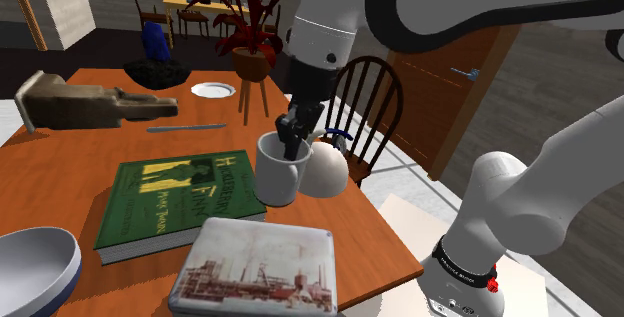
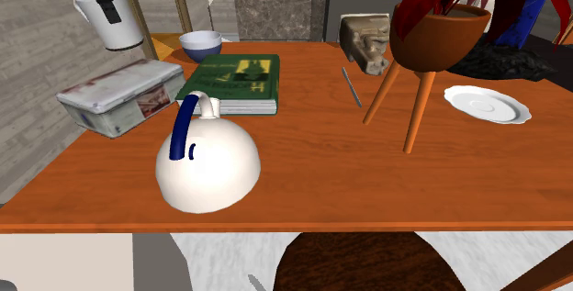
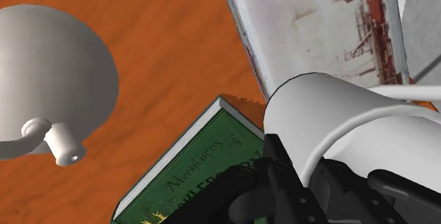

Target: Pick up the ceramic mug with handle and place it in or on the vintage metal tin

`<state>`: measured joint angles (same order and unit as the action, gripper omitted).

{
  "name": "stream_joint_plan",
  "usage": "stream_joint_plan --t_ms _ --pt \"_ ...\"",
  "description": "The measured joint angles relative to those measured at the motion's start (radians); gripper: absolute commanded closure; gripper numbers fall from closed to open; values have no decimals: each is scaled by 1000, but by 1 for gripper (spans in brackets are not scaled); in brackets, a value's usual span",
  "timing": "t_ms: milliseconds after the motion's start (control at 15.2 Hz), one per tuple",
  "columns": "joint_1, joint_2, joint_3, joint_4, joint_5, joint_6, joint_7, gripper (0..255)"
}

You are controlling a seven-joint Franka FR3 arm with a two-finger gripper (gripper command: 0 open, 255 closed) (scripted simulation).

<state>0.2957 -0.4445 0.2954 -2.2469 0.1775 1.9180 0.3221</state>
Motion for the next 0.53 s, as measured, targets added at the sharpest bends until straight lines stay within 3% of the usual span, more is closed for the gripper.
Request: stream_joint_plan --t_ms 528 --pt "47 29 120 22 24 25 154 255"
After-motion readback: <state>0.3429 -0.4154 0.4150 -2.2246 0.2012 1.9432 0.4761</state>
